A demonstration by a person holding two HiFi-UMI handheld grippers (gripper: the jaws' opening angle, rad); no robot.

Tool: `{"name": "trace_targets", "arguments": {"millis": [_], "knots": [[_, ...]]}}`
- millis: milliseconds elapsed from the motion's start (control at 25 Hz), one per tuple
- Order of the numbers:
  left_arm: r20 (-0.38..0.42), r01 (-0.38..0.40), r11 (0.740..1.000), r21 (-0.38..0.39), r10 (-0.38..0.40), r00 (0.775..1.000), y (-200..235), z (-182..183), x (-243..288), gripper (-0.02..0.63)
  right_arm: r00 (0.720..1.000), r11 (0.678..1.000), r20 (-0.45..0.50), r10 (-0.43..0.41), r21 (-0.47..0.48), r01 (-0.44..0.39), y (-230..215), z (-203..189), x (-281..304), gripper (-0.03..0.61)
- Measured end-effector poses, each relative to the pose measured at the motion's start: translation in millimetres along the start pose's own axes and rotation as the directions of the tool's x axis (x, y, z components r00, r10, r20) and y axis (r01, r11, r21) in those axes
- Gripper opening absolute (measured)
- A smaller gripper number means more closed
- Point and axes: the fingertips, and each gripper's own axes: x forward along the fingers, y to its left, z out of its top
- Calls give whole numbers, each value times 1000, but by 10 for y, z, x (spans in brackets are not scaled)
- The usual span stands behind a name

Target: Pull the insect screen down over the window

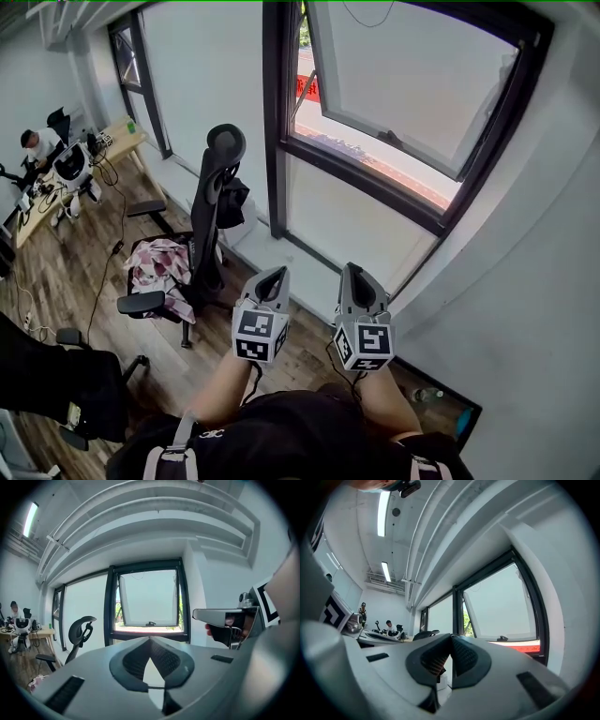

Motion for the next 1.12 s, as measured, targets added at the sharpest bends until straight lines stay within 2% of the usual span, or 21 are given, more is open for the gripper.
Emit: {"name": "trace_targets", "arguments": {"millis": [200, 480, 720, 1120], "knots": [[-12, 9, 1000, -4, -10, 1000, 175, -46, 34, 12, 1000, 1000, -18, -23, 0, 23, 42, -81, 96, 6], [-17, 4, 1000, -9, -4, 1000, 427, -133, 444, 12, 1000, 1000, -6, -27, -8, 27, -63, -202, 570, 6], [-14, -10, 1000, 4, 10, 1000, 707, -117, 1151, 12, 999, 999, -10, -31, 10, 31, -421, -397, 1269, 6], [14, -7, 1000, 20, 7, 1000, 1185, 315, 2587, 12, 1000, 999, 6, -25, -26, 25, -1121, -336, 2659, 6]]}}
